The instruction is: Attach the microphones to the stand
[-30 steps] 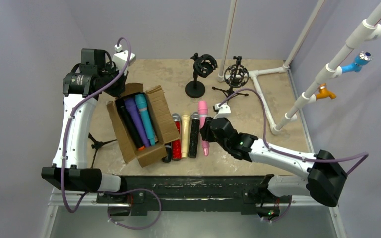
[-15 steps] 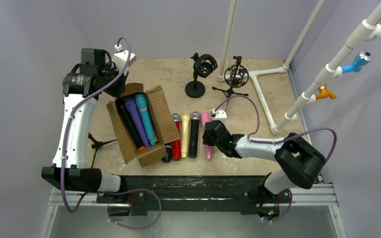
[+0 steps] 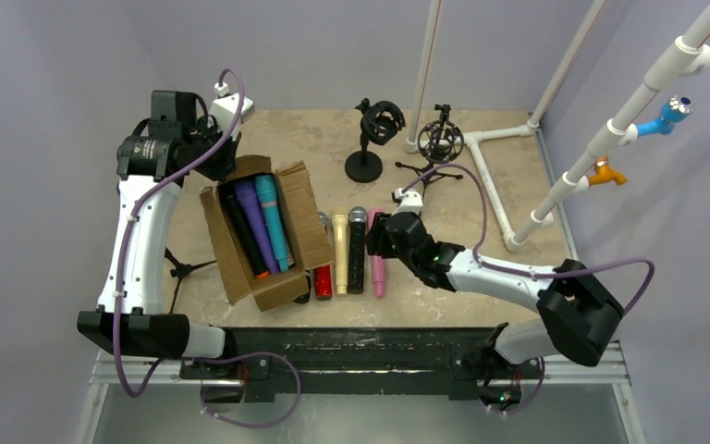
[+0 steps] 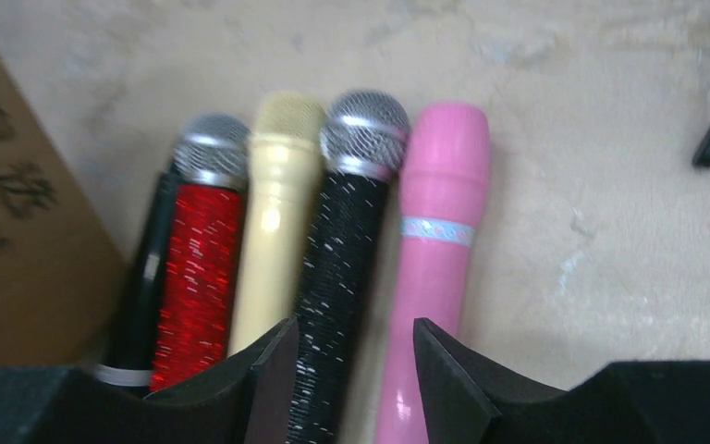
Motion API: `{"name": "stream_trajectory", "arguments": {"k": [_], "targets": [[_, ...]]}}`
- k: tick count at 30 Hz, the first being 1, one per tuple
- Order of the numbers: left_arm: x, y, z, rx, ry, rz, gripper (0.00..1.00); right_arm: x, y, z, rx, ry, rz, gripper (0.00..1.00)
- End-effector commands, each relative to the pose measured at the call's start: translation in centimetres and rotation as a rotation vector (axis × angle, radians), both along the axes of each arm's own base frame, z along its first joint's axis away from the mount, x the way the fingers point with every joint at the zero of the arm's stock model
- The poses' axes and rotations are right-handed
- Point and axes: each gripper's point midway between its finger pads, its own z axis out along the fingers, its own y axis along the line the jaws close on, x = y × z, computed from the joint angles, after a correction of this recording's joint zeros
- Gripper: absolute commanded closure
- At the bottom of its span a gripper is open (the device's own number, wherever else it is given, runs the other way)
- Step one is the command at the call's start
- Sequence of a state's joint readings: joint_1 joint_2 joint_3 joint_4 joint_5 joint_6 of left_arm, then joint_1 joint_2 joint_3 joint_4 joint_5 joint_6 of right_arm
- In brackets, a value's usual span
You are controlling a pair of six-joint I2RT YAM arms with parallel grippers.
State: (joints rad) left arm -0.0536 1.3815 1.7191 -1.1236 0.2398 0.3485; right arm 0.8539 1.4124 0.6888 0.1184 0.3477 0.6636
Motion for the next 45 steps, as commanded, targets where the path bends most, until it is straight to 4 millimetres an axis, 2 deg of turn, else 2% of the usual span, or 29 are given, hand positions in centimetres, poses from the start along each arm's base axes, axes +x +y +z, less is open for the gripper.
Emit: {"name": "stream_trajectory", "arguments": {"k": [1, 5, 9, 13, 17, 18, 22, 26, 34, 36, 45], "targets": [[0.0, -1.0, 2.7, -0.06, -0.084, -0.017, 1.0, 1.0, 1.7, 7.9, 0.124, -0.13, 0.036, 0.5], [-0.2, -1.2, 2.9, -0.065, -0.087, -0.021, 1.0, -0.5, 3.7, 14.0, 0.185, -0.233, 0.095, 0.53], [-0.2, -1.2, 2.8, -0.066, -0.083, -0.02, 1.0, -3.2, 8.4, 18.3, 0.187, -0.297, 0.204, 0.52], [-0.4, -1.2, 2.9, -0.07, -0.083, -0.019, 1.0, -4.8, 13.1, 19.0, 0.156, -0.319, 0.299, 0.51], [-0.6, -1.3, 3.1, -0.077, -0.084, -0.021, 1.0, -4.7, 17.4, 18.1, 0.124, -0.321, 0.357, 0.51], [-0.6, -1.3, 3.1, -0.078, -0.084, -0.02, 1.0, -4.4, 18.4, 17.1, 0.099, -0.309, 0.365, 0.51], [-0.8, -1.2, 3.3, -0.074, -0.089, -0.02, 1.0, -3.5, 20.9, 15.3, 0.053, -0.292, 0.367, 0.51], [-0.9, -1.2, 3.2, -0.073, -0.089, -0.022, 1.0, -2.6, 21.8, 13.2, -0.006, -0.271, 0.347, 0.5], [-0.9, -1.2, 3.1, -0.072, -0.093, -0.021, 1.0, -1.2, 22.8, 10.9, -0.088, -0.248, 0.289, 0.48], [-0.9, -1.2, 3.1, -0.072, -0.094, -0.023, 1.0, -0.9, 23.0, 9.6, -0.138, -0.237, 0.274, 0.47], [-1.0, -1.1, 2.8, -0.062, -0.096, -0.025, 1.0, 0.0, 22.6, 6.6, -0.275, -0.235, 0.213, 0.45]]}}
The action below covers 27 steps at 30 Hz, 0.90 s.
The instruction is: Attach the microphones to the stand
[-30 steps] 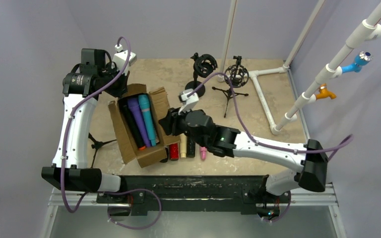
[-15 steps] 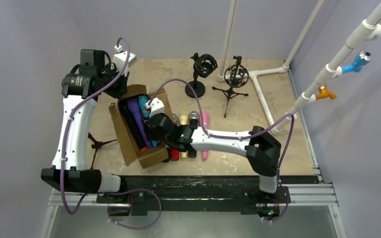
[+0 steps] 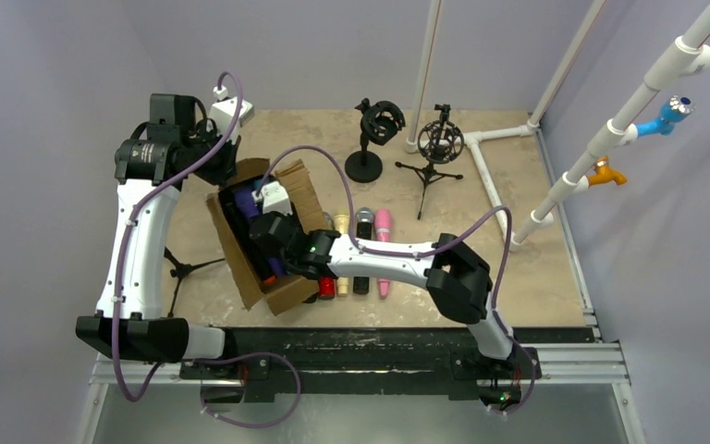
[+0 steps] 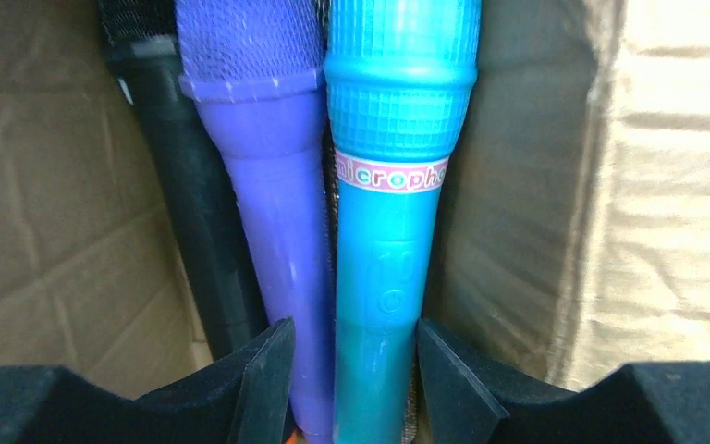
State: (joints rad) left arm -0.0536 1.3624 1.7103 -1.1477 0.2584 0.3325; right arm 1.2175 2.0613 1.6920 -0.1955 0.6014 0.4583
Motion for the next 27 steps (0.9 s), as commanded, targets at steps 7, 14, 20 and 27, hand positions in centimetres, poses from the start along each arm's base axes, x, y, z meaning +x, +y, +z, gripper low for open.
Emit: {"name": "stream_trajectory", "arguments": {"k": [7, 14, 20, 27], "targets": [[0.1, -0.9, 2.8, -0.043, -0.116, -0.024, 1.0, 0.3, -0.2, -2.1, -0.079, -0.005, -0.04, 0.44], [0.3, -0.8, 2.7, -0.042, -0.118, -0.023, 1.0, -1.6, 2.0, 1.7, 0.093, -0.039, 0.081, 0.6], [0.4, -0.7, 2.6, -0.035, -0.119, -0.019, 1.0, -2.8, 2.5, 6.1, 0.226, -0.055, 0.139, 0.87], [0.4, -0.4, 2.5, -0.02, -0.121, -0.012, 1.0, -4.0, 2.2, 9.5, 0.324, -0.042, 0.185, 1.0]]}}
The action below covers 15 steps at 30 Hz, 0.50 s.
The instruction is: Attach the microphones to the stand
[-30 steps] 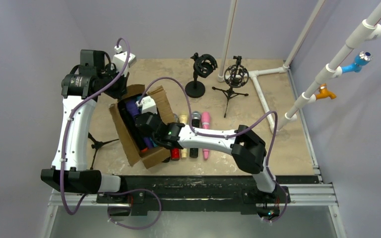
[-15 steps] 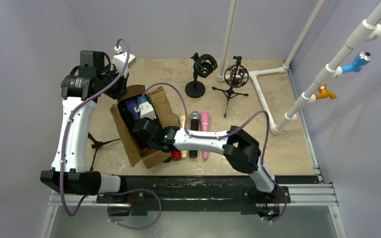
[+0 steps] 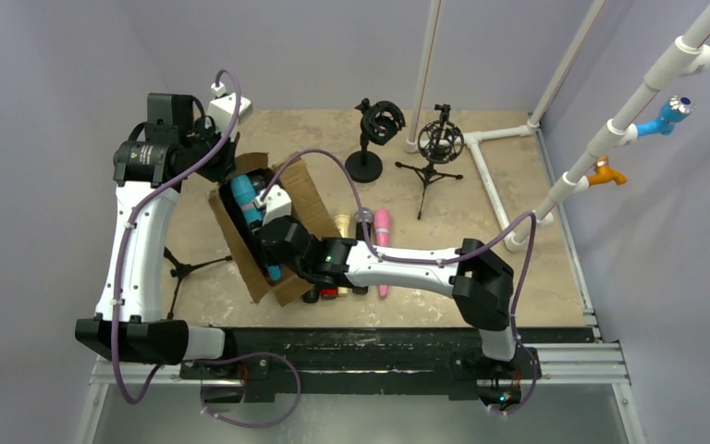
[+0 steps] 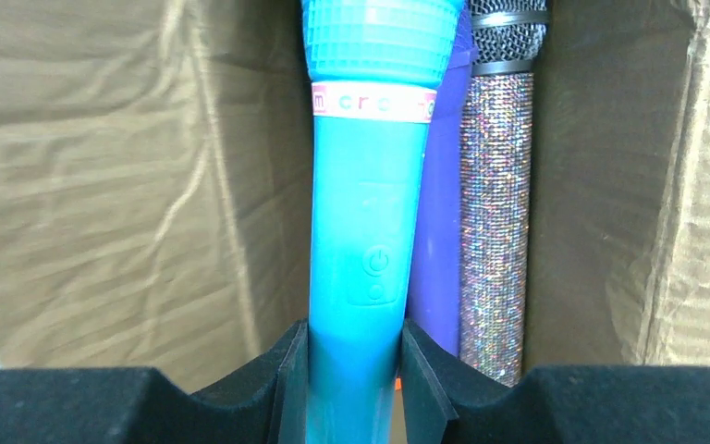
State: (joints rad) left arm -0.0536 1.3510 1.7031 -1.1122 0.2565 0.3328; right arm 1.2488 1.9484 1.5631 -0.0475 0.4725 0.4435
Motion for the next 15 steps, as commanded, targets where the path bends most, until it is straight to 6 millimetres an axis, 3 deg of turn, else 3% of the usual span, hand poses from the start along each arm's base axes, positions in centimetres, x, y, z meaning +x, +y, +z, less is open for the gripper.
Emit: {"name": "stream_trajectory", "arguments": {"k": [1, 5, 8, 15], "targets": [[0.0, -0.4, 1.9, -0.016, -0.085, -0.014, 1.0, -0.7, 0.3, 7.4, 0.205, -0.042, 0.032, 1.0], [0.0, -0.2, 1.8, -0.007, -0.085, -0.012, 1.0, -1.3, -1.6, 9.0, 0.224, -0.047, 0.031, 1.0], [0.1, -0.2, 1.8, -0.006, -0.085, -0.012, 1.0, -2.0, -3.6, 9.1, 0.219, -0.028, 0.02, 1.0], [0.1, 0.1, 1.7, 0.013, -0.087, -0.011, 1.0, -2.5, -11.4, 8.6, 0.163, -0.04, -0.091, 1.0]]}}
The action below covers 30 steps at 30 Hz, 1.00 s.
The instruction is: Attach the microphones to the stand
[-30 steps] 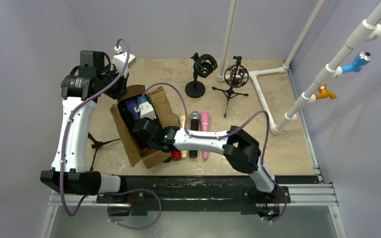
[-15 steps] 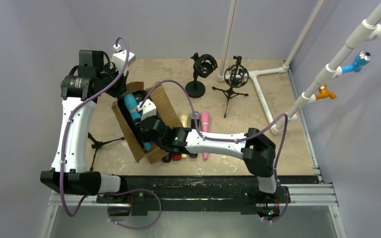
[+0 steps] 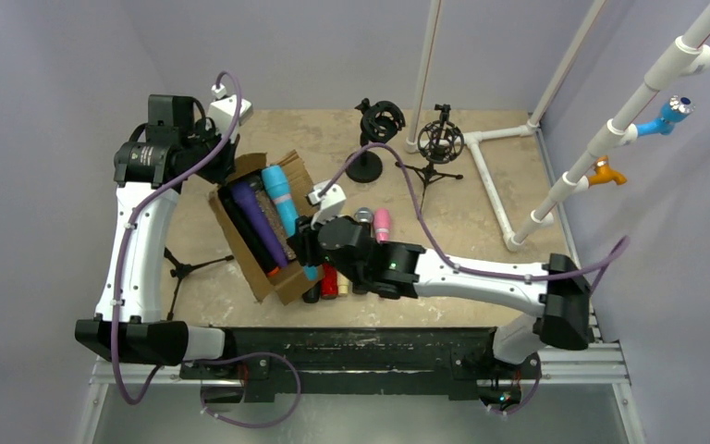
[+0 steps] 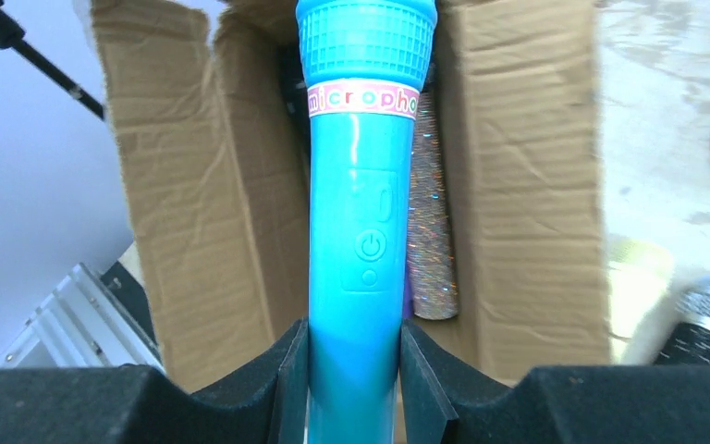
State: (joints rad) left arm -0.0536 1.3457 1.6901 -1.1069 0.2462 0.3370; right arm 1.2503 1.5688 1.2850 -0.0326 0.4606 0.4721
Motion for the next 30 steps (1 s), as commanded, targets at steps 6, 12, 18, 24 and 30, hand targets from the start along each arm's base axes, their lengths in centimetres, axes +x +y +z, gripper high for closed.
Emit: {"name": "stream_trajectory", "arguments": {"k": [6, 12, 18, 24, 30], "targets": [[0.2, -0.1, 1.9, 0.005, -0.09, -0.016, 1.0, 1.6, -11.5, -0.9, -0.019, 0.024, -0.248, 1.0], [0.3, -0.1, 1.9, 0.001, -0.088, -0.016, 1.0, 4.2, -19.0, -7.2, -0.078, 0.132, -0.401, 1.0], [0.4, -0.2, 1.9, 0.0, -0.086, -0.015, 1.0, 4.8, -22.0, -13.5, -0.156, 0.221, -0.461, 1.0], [0.5, -0.3, 2.1, -0.007, -0.083, -0.016, 1.0, 4.4, -22.0, -19.0, -0.189, 0.324, -0.44, 1.0], [0.7, -1.0, 2.2, -0.042, -0.07, -0.029, 1.0, 4.0, -19.0, -20.4, -0.102, 0.398, -0.361, 1.0]]}}
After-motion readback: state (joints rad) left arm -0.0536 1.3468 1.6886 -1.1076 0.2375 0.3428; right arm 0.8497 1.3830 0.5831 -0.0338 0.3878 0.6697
